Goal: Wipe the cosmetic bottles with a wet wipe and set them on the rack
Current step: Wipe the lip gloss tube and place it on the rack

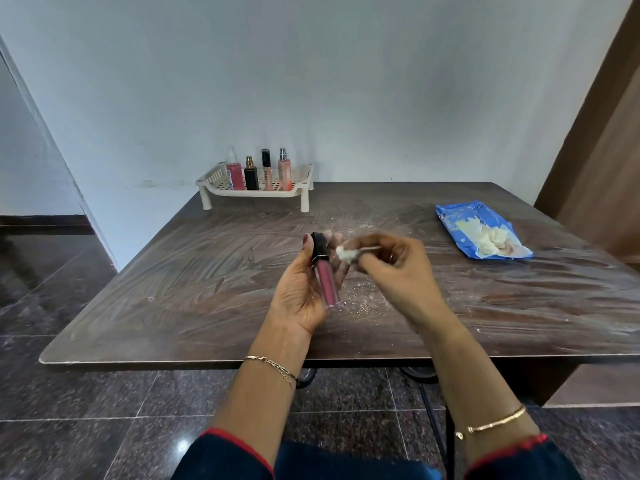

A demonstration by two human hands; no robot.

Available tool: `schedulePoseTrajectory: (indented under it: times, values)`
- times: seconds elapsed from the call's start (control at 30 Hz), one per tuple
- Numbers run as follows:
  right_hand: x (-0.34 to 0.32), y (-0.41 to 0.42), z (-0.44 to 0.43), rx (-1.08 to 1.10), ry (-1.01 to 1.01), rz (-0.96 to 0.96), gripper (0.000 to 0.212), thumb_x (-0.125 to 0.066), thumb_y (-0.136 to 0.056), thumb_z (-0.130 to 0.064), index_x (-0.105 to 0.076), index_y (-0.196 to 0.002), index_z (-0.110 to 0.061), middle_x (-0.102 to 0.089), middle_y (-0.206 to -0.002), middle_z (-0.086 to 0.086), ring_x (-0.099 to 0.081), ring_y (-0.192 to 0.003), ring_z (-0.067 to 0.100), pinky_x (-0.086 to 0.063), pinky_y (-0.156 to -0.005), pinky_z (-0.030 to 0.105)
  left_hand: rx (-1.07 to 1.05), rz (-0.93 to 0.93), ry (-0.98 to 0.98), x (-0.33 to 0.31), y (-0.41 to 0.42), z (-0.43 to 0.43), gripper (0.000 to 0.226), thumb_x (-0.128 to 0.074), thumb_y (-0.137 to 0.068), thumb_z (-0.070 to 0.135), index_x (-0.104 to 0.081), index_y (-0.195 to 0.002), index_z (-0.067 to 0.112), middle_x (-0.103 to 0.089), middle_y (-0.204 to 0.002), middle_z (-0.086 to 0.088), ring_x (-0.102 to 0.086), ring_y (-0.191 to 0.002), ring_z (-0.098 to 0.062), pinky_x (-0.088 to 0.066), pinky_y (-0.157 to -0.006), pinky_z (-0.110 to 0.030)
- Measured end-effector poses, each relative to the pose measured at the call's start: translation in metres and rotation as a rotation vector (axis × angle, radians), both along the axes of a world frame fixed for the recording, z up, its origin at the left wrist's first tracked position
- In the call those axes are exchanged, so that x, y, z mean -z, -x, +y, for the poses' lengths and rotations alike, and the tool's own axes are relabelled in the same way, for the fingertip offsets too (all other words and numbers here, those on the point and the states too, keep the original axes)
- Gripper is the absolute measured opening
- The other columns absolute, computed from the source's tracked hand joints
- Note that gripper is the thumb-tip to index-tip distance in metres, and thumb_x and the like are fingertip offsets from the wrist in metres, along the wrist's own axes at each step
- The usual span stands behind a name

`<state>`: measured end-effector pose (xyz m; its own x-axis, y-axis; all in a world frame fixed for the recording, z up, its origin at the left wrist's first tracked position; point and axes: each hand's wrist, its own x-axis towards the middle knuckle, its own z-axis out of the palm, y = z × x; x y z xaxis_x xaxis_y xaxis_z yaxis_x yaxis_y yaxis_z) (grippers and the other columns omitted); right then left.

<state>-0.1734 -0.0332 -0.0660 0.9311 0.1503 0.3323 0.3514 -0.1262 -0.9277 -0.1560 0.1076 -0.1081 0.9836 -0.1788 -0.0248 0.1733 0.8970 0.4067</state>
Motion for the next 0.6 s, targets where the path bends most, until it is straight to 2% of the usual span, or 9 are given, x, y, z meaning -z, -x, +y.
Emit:
schedulePoseTrajectory:
  times: [0.07, 0.1, 0.17, 0.2, 0.37, 0.43, 0.57, 0.6]
  values:
    - [-0.009, -0.009, 0.002, 0.066, -0.032, 0.023, 0.012, -0.066, -0.086, -0.007, -0.07, -0.094, -0.014, -0.072, -0.092, -0.003, -0.067, -0.089, 0.009, -0.054, -0.087, 0.029, 0.0, -0.018, -0.026, -0.002, 0.0, -0.001, 0.03, -0.058, -0.091, 0.028, -0.063, -0.109, 0.004, -0.066, -0.112, -0.015, -0.07, -0.09, -0.026, -0.054, -0.086, -0.04]
    - [-0.013, -0.013, 0.004, 0.088, 0.001, -0.023, 0.012, -0.067, -0.085, -0.006, -0.069, -0.094, -0.014, -0.071, -0.091, -0.004, -0.067, -0.086, 0.005, -0.054, -0.084, 0.024, 0.0, -0.023, -0.034, -0.002, 0.0, -0.002, 0.03, -0.056, -0.092, 0.028, -0.064, -0.106, 0.003, -0.068, -0.108, -0.016, -0.071, -0.088, -0.025, -0.053, -0.088, -0.04]
    - [-0.018, -0.02, 0.011, 0.119, 0.139, -0.152, 0.017, -0.069, -0.082, -0.002, -0.07, -0.088, -0.018, -0.071, -0.088, -0.008, -0.066, -0.084, 0.001, -0.052, -0.076, 0.016, -0.003, -0.023, -0.039, -0.003, 0.0, -0.004, 0.029, -0.053, -0.095, 0.028, -0.064, -0.104, 0.003, -0.071, -0.095, -0.016, -0.072, -0.084, -0.026, -0.053, -0.086, -0.04]
    - [-0.019, -0.021, 0.016, 0.125, 0.225, -0.205, 0.02, -0.068, -0.082, 0.0, -0.069, -0.088, -0.019, -0.07, -0.089, -0.009, -0.066, -0.084, 0.002, -0.051, -0.074, 0.014, -0.001, -0.029, -0.038, -0.003, 0.0, -0.004, 0.028, -0.052, -0.096, 0.027, -0.063, -0.106, 0.003, -0.071, -0.095, -0.016, -0.071, -0.086, -0.027, -0.053, -0.086, -0.041]
    - [-0.011, -0.019, 0.027, 0.202, 0.66, -0.545, 0.025, -0.061, -0.084, 0.002, -0.07, -0.102, -0.013, -0.067, -0.1, 0.0, -0.062, -0.09, 0.015, -0.053, -0.084, 0.029, 0.041, -0.047, 0.012, -0.003, 0.0, -0.003, 0.025, -0.053, -0.096, 0.023, -0.068, -0.1, 0.003, -0.069, -0.101, -0.015, -0.069, -0.093, -0.024, -0.051, -0.093, -0.038]
    - [-0.007, -0.016, 0.026, 0.188, 0.712, -0.621, 0.026, -0.064, -0.081, 0.004, -0.07, -0.101, -0.01, -0.067, -0.099, 0.002, -0.064, -0.087, 0.019, -0.055, -0.079, 0.035, 0.044, -0.035, 0.031, -0.004, -0.002, -0.001, 0.026, -0.055, -0.095, 0.023, -0.067, -0.102, 0.0, -0.068, -0.102, -0.015, -0.067, -0.097, -0.024, -0.05, -0.094, -0.039]
    - [0.007, -0.002, 0.021, 0.141, 0.766, -0.697, 0.021, -0.068, -0.078, 0.004, -0.071, -0.096, -0.007, -0.068, -0.098, 0.005, -0.066, -0.078, 0.024, -0.058, -0.067, 0.038, 0.045, -0.009, 0.05, -0.007, -0.007, 0.001, 0.031, -0.052, -0.096, 0.023, -0.06, -0.11, -0.003, -0.067, -0.108, -0.016, -0.055, -0.122, -0.02, -0.045, -0.101, -0.038]
    - [0.012, 0.001, 0.019, 0.13, 0.788, -0.702, 0.021, -0.068, -0.078, 0.006, -0.07, -0.095, -0.006, -0.067, -0.097, 0.006, -0.065, -0.075, 0.025, -0.057, -0.063, 0.039, 0.03, -0.006, 0.034, -0.007, -0.008, 0.0, 0.031, -0.05, -0.097, 0.023, -0.06, -0.11, -0.004, -0.067, -0.111, -0.016, -0.056, -0.121, -0.022, -0.045, -0.101, -0.039]
